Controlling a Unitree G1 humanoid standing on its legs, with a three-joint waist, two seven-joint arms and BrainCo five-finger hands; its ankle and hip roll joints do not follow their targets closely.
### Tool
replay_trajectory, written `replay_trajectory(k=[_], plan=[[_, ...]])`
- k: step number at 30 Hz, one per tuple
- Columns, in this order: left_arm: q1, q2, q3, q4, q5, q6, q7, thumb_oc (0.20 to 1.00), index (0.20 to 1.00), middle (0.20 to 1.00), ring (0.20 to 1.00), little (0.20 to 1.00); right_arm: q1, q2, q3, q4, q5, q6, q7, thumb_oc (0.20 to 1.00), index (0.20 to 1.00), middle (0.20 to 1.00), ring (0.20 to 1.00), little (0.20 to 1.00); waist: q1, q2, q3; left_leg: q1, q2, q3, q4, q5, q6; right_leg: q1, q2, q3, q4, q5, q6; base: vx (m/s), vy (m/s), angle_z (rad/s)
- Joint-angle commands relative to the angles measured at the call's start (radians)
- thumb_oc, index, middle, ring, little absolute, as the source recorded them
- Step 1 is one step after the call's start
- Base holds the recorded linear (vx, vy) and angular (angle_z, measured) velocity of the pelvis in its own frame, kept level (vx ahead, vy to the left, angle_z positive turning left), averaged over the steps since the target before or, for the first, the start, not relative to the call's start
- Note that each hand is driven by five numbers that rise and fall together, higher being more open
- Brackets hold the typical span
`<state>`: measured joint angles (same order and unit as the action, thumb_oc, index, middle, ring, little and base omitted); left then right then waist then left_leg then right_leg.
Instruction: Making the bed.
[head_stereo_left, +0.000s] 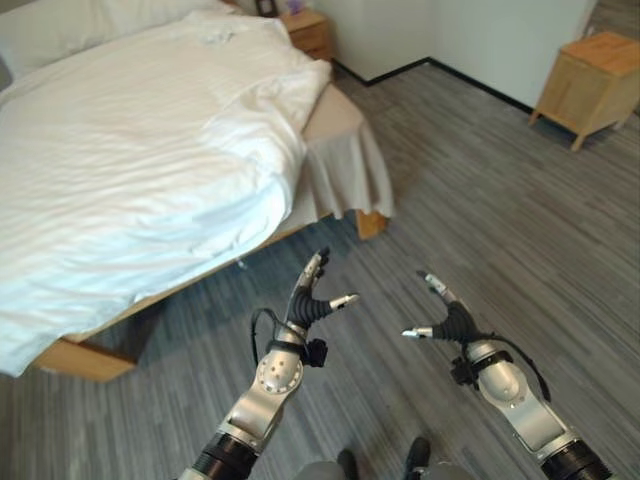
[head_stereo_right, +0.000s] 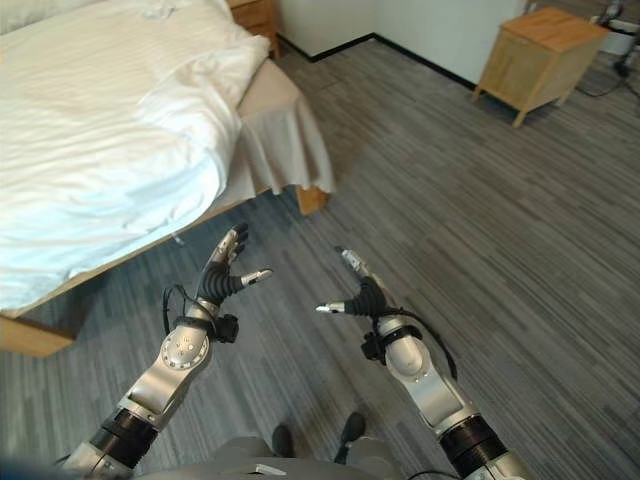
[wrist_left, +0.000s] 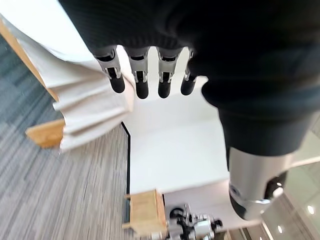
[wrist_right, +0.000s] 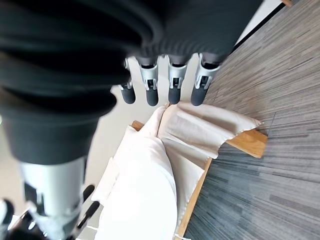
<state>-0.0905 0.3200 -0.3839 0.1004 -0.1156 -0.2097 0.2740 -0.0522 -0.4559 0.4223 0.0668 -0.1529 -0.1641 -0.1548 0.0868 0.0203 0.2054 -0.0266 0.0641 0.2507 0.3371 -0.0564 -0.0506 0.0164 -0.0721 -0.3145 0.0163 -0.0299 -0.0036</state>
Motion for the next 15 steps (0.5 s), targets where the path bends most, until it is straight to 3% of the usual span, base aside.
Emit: replay_trajectory(k=[1, 3, 6, 8, 10, 12, 15], plan=[[-0.037, 0.012, 0.034, -0.086, -0.043, -0.082, -0.013, 1.0, 1.0, 1.0, 1.0, 1.0, 0.02, -0.152, -0.125, -0.279, 0.124, -0.076, 0.08, 1.0, 1.0, 1.0, 1.0, 1.0, -0.015, 0.002, 0.071, -0.132, 0.185, -0.032, 0.22, 0.2, -0.118, 0.148, -0.018, 0.036, -0.104, -0.058, 0.073, 0.25, -0.131, -0.59], [-0.01, 0.011, 0.032, -0.086, -0.055, -0.083, -0.033, 1.0, 1.0, 1.0, 1.0, 1.0, 0.048, -0.189, -0.157, -0.311, 0.186, -0.081, 0.11, 1.0, 1.0, 1.0, 1.0, 1.0, -0.011, 0.011, 0.066, -0.166, 0.121, -0.025, 0.135, 0.159, -0.094, 0.164, -0.01, 0.079, -0.104, -0.076, 0.078, 0.3, -0.033, -0.52], [0.001, -0.007, 0.037, -0.071, -0.067, -0.083, -0.046, 1.0, 1.0, 1.0, 1.0, 1.0, 0.033, -0.18, -0.142, -0.296, 0.175, -0.073, 0.138, 1.0, 1.0, 1.0, 1.0, 1.0, 0.006, 0.033, 0.045, -0.157, 0.036, 0.018, -0.123, 0.138, -0.06, 0.182, 0.011, 0.119, -0.104, -0.108, 0.097, 0.32, 0.014, -0.86], [-0.005, -0.027, 0.036, -0.055, -0.075, -0.083, -0.044, 1.0, 1.0, 1.0, 1.0, 1.0, 0.012, -0.165, -0.126, -0.262, 0.164, -0.071, 0.132, 1.0, 1.0, 1.0, 1.0, 1.0, 0.014, 0.055, 0.033, -0.161, 0.022, 0.075, -0.307, 0.206, -0.062, 0.223, 0.034, 0.133, -0.104, -0.137, 0.106, 0.46, 0.01, -0.62], [-0.018, -0.045, 0.031, -0.039, -0.066, -0.081, -0.037, 1.0, 1.0, 1.0, 1.0, 1.0, -0.015, -0.147, -0.115, -0.238, 0.15, -0.07, 0.12, 1.0, 1.0, 1.0, 1.0, 1.0, 0.014, 0.059, 0.029, -0.181, 0.022, 0.152, -0.403, 0.216, -0.058, 0.258, 0.045, 0.126, -0.104, -0.163, 0.112, 0.44, -0.017, -0.27], [-0.028, -0.057, 0.034, -0.035, -0.061, -0.074, -0.033, 1.0, 1.0, 1.0, 1.0, 1.0, -0.036, -0.117, -0.109, -0.216, 0.146, -0.063, 0.124, 1.0, 1.0, 1.0, 1.0, 1.0, 0.004, 0.059, 0.003, -0.182, 0.041, 0.238, -0.424, 0.19, -0.038, 0.31, 0.057, 0.123, -0.104, -0.198, 0.131, 0.63, 0.009, 0.01], [-0.012, -0.046, 0.04, -0.043, -0.051, -0.07, -0.026, 1.0, 1.0, 1.0, 1.0, 1.0, -0.033, -0.083, -0.088, -0.201, 0.135, -0.06, 0.131, 1.0, 1.0, 1.0, 1.0, 1.0, 0.012, 0.047, -0.01, -0.164, 0.042, 0.27, -0.424, 0.235, -0.007, 0.348, 0.052, 0.133, -0.104, -0.192, 0.139, 0.53, 0.042, -0.19]])
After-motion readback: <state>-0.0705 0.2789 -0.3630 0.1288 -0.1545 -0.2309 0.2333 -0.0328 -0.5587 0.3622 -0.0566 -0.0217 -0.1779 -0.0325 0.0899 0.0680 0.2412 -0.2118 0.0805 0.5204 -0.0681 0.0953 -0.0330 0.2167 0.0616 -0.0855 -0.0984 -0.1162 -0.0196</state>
